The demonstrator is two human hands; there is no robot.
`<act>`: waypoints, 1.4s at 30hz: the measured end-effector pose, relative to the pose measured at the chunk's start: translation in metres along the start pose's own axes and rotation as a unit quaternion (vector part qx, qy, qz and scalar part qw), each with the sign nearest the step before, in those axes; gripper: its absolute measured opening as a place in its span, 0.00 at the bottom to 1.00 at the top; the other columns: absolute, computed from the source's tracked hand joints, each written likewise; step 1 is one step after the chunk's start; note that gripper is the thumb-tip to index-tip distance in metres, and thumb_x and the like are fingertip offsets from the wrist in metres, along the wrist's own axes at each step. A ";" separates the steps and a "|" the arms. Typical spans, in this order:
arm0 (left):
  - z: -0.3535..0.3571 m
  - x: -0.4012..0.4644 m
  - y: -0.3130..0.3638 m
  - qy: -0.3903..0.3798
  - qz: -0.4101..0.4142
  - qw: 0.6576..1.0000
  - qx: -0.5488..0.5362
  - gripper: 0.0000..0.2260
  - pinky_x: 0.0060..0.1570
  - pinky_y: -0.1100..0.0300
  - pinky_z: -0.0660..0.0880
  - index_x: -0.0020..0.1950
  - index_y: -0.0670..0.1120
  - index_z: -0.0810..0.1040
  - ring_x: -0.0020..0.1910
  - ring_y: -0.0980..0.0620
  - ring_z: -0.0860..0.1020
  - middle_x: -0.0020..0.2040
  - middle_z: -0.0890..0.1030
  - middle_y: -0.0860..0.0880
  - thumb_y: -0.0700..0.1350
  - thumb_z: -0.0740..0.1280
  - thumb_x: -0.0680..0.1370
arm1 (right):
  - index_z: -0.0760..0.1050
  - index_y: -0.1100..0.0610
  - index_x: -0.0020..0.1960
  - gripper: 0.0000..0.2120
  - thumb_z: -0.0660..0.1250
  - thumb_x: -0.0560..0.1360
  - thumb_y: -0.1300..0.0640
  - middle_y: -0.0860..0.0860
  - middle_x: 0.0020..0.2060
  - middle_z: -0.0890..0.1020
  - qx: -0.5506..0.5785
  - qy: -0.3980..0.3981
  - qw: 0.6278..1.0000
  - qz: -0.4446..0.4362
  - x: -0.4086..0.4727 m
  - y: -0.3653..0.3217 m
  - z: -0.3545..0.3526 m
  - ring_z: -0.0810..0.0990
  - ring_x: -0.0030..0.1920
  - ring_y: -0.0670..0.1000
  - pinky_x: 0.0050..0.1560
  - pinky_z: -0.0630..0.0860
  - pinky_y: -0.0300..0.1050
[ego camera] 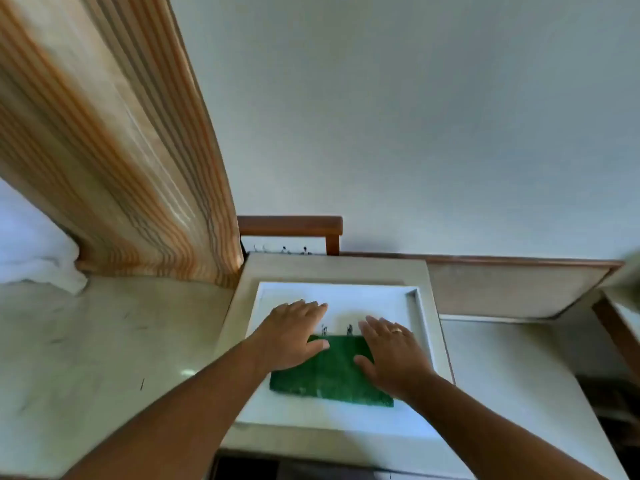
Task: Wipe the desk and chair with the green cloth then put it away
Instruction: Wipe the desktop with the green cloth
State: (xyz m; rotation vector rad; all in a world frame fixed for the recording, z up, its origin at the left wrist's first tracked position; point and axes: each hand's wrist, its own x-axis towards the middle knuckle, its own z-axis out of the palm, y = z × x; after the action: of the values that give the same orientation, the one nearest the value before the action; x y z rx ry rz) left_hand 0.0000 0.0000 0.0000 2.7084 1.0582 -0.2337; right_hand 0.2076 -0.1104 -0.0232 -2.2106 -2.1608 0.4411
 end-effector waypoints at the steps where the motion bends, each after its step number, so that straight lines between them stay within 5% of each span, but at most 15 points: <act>1: 0.006 0.000 0.002 -0.017 0.020 1.000 0.008 0.35 0.72 0.48 0.64 0.80 0.49 0.56 0.76 0.45 0.65 0.79 0.65 0.46 0.66 0.55 0.78 | 0.59 0.52 0.75 0.30 0.57 0.77 0.39 0.53 0.75 0.64 0.000 -0.004 1.000 -0.007 -0.001 0.001 0.004 0.62 0.74 0.55 0.74 0.58 0.53; 5: 0.015 0.003 0.004 -0.033 0.055 0.995 0.076 0.34 0.59 0.48 0.74 0.75 0.50 0.65 0.61 0.45 0.77 0.67 0.76 0.47 0.69 0.60 0.75 | 0.69 0.51 0.65 0.27 0.60 0.73 0.35 0.52 0.59 0.76 -0.003 0.016 0.999 -0.036 0.003 0.002 0.004 0.75 0.58 0.54 0.60 0.72 0.52; 8: 0.009 0.010 0.006 -0.062 0.044 0.994 0.076 0.32 0.49 0.51 0.72 0.64 0.50 0.72 0.50 0.48 0.78 0.54 0.79 0.49 0.71 0.66 0.70 | 0.72 0.51 0.57 0.26 0.65 0.69 0.33 0.50 0.49 0.78 -0.007 -0.028 0.998 -0.049 0.016 0.007 -0.004 0.77 0.49 0.52 0.52 0.75 0.51; 15: -0.009 0.021 0.021 -0.234 -0.060 0.958 -0.154 0.15 0.37 0.59 0.72 0.52 0.49 0.80 0.42 0.52 0.79 0.41 0.78 0.55 0.52 0.77 0.70 | 0.76 0.50 0.42 0.12 0.72 0.70 0.42 0.48 0.38 0.82 0.083 -0.291 0.951 -0.056 0.045 0.006 -0.031 0.81 0.39 0.48 0.42 0.77 0.42; 22: -0.074 -0.039 -0.034 -0.146 -0.122 0.925 -0.330 0.13 0.38 0.63 0.79 0.48 0.55 0.81 0.43 0.57 0.84 0.47 0.84 0.56 0.55 0.79 0.68 | 0.79 0.57 0.54 0.13 0.73 0.70 0.59 0.55 0.49 0.85 0.365 -0.334 0.868 -0.057 0.059 -0.027 -0.098 0.84 0.50 0.56 0.50 0.80 0.50; 26: -0.089 -0.120 -0.110 -0.041 -0.159 0.821 -0.547 0.20 0.47 0.59 0.81 0.57 0.55 0.82 0.52 0.52 0.85 0.54 0.86 0.52 0.52 0.80 0.67 | 0.79 0.59 0.56 0.12 0.71 0.73 0.65 0.60 0.52 0.84 0.520 -0.278 0.806 -0.059 0.077 -0.098 -0.107 0.83 0.53 0.60 0.53 0.78 0.53; 29: -0.041 -0.189 -0.174 0.050 -0.231 0.693 -0.681 0.19 0.55 0.48 0.80 0.57 0.51 0.82 0.55 0.46 0.84 0.56 0.85 0.47 0.46 0.79 0.68 | 0.80 0.58 0.53 0.10 0.71 0.73 0.66 0.60 0.48 0.85 0.507 -0.195 0.836 -0.080 0.093 -0.170 -0.075 0.84 0.49 0.59 0.50 0.81 0.55; 34: 0.050 -0.261 -0.251 0.230 -0.366 0.512 -0.743 0.10 0.42 0.52 0.81 0.55 0.50 0.82 0.48 0.48 0.84 0.53 0.84 0.44 0.41 0.72 0.76 | 0.80 0.45 0.49 0.12 0.72 0.73 0.62 0.53 0.46 0.84 0.479 -0.153 0.864 -0.045 0.123 -0.285 0.008 0.84 0.45 0.53 0.43 0.82 0.48; 36: 0.070 -0.273 -0.281 0.259 -0.413 0.501 -0.715 0.09 0.44 0.51 0.82 0.55 0.50 0.82 0.46 0.49 0.84 0.54 0.85 0.43 0.41 0.73 0.76 | 0.78 0.43 0.48 0.14 0.72 0.73 0.63 0.50 0.46 0.82 0.430 -0.141 0.890 -0.058 0.139 -0.320 0.039 0.82 0.46 0.51 0.44 0.80 0.42; 39: 0.098 -0.277 -0.331 0.250 -0.451 0.534 -0.670 0.10 0.41 0.56 0.82 0.56 0.47 0.81 0.43 0.50 0.85 0.54 0.84 0.41 0.39 0.73 0.76 | 0.75 0.46 0.48 0.15 0.71 0.71 0.65 0.50 0.45 0.82 0.321 -0.146 0.934 -0.053 0.165 -0.362 0.087 0.80 0.43 0.49 0.35 0.71 0.26; 42: 0.107 -0.270 -0.372 0.253 -0.453 0.564 -0.643 0.15 0.57 0.49 0.80 0.64 0.43 0.79 0.56 0.43 0.82 0.60 0.82 0.40 0.38 0.72 0.77 | 0.75 0.49 0.54 0.14 0.67 0.71 0.62 0.55 0.49 0.82 0.216 -0.149 0.965 0.003 0.176 -0.388 0.116 0.79 0.43 0.50 0.39 0.76 0.35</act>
State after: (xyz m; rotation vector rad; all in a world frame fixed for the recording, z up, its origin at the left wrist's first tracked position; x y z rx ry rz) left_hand -0.4572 0.0627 -0.0966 0.7286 1.6734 0.8829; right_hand -0.1959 0.0572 -0.0865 -2.0059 -1.9286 1.1842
